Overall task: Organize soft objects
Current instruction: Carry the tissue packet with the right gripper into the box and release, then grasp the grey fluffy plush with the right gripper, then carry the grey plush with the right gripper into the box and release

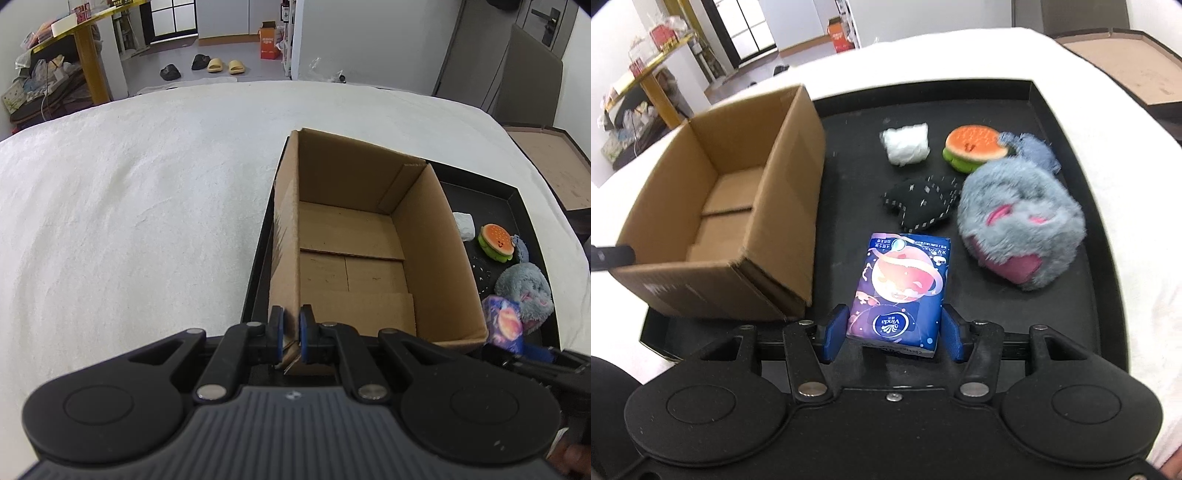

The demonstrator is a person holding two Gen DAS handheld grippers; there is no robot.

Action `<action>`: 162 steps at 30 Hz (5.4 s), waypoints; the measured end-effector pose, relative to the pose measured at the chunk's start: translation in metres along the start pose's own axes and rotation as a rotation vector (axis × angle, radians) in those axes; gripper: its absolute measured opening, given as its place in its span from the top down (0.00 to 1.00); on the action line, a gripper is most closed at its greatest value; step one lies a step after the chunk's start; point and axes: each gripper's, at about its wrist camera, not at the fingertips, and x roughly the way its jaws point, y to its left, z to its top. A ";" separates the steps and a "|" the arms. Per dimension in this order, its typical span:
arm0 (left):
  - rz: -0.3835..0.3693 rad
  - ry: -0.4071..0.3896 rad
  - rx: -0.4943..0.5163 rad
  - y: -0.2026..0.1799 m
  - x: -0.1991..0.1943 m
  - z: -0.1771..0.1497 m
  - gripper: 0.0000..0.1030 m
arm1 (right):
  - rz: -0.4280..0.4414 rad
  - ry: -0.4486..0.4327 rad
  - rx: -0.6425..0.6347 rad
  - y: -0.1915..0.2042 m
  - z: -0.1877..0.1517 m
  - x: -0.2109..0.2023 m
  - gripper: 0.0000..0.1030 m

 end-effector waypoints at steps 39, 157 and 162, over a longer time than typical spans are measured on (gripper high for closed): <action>-0.068 -0.035 -0.086 0.023 0.009 -0.012 0.95 | 0.142 -0.174 -0.153 0.099 0.066 -0.042 0.49; 0.326 0.003 0.105 -0.040 0.012 0.000 0.22 | -0.048 -0.152 -0.204 -0.056 0.043 0.004 0.37; 0.301 -0.006 0.093 -0.035 0.010 -0.002 0.22 | -0.059 -0.165 -0.221 -0.044 0.047 -0.007 0.37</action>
